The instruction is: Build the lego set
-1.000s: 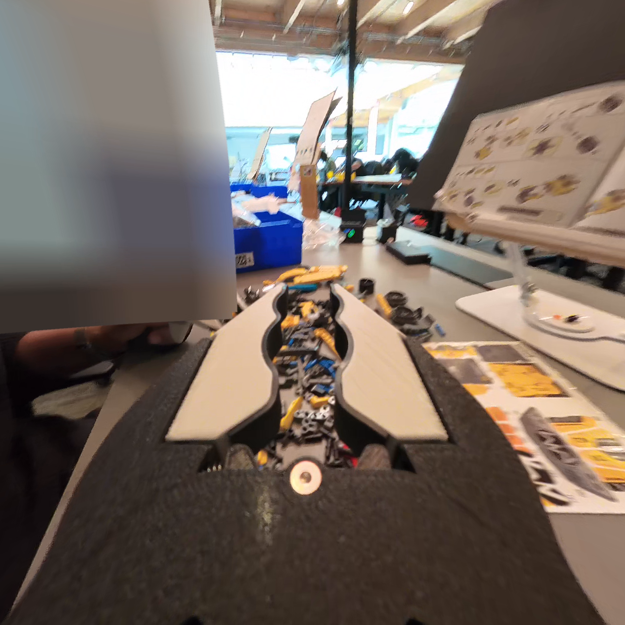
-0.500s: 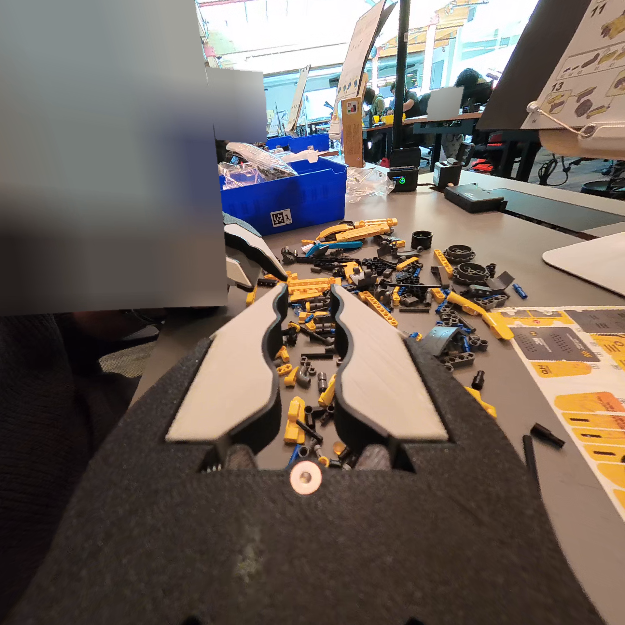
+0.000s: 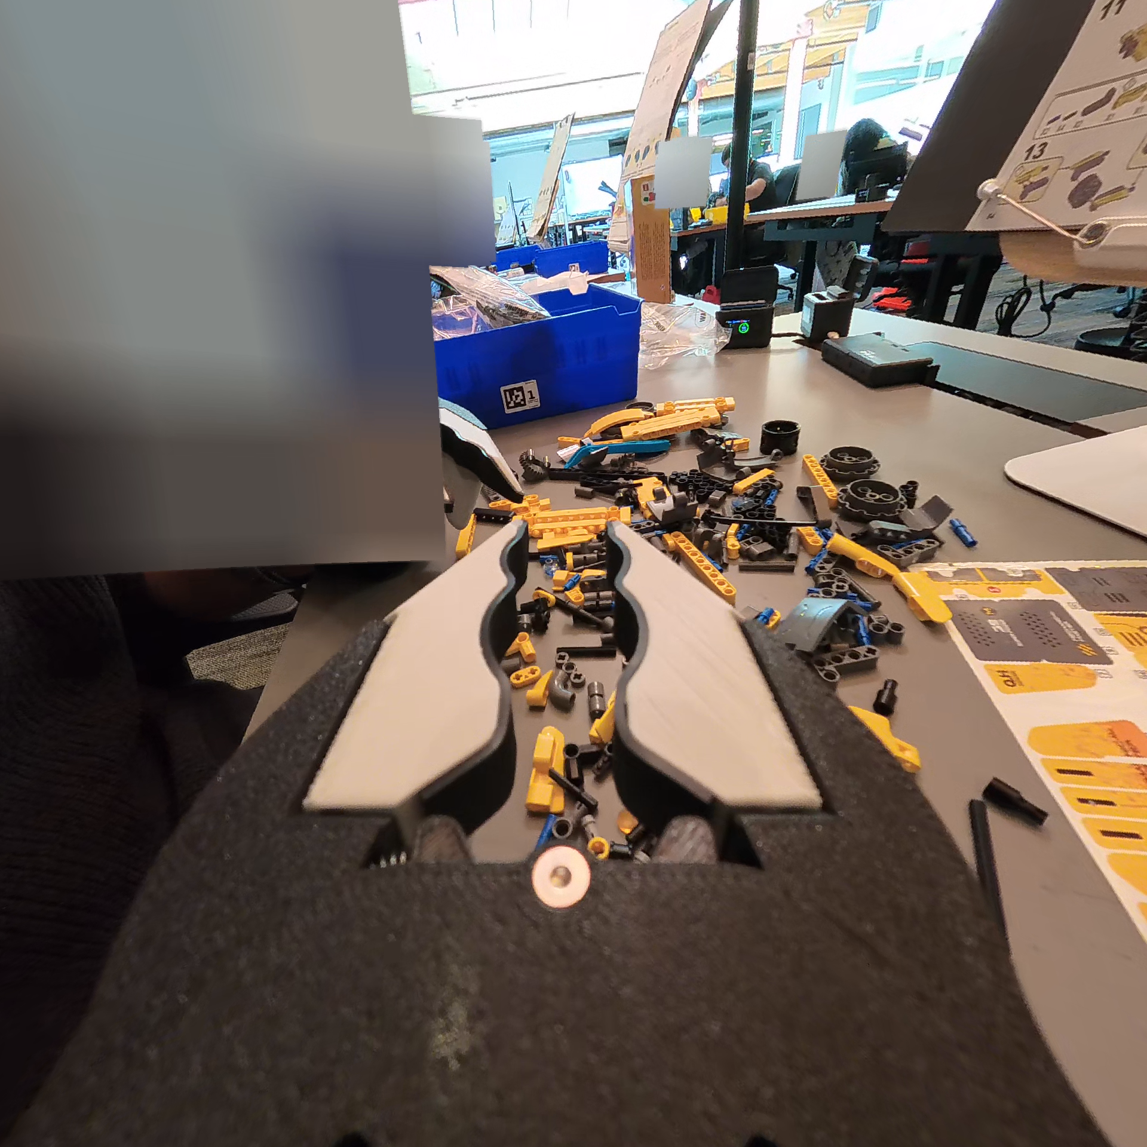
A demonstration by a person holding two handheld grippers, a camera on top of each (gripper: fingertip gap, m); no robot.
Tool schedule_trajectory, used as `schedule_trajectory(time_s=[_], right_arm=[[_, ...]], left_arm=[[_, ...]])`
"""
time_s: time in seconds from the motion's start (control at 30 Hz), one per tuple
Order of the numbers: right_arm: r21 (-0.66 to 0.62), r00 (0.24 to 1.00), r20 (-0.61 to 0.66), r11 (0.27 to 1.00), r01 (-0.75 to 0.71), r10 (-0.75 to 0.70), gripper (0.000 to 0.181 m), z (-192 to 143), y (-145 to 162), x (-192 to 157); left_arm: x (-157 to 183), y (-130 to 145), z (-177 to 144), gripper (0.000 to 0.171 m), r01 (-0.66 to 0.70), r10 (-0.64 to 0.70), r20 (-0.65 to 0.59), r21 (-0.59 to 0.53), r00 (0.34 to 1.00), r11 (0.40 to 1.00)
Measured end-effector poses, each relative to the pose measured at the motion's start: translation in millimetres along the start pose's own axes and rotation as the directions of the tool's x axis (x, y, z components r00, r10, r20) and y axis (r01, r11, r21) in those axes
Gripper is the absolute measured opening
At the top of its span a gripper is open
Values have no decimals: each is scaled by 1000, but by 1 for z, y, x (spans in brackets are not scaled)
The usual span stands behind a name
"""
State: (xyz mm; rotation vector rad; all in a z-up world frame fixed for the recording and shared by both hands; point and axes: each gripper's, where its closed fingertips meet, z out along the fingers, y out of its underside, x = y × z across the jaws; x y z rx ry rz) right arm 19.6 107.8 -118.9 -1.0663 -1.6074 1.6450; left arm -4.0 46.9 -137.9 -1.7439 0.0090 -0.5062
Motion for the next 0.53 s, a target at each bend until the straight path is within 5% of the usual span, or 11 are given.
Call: schedule_trajectory(time_s=[0.23, 0.53], right_arm=[[-5, 1000, -5, 1000, 2, -2, 24, 0, 2, 2], [10, 997, -45, 998, 66, -65, 24, -4, -5, 6]], left_arm=[[18, -6, -2, 33, 86, -77, -171, 47, 982, 995], [19, -8, -4, 33, 86, -74, -173, 63, 982, 994]])
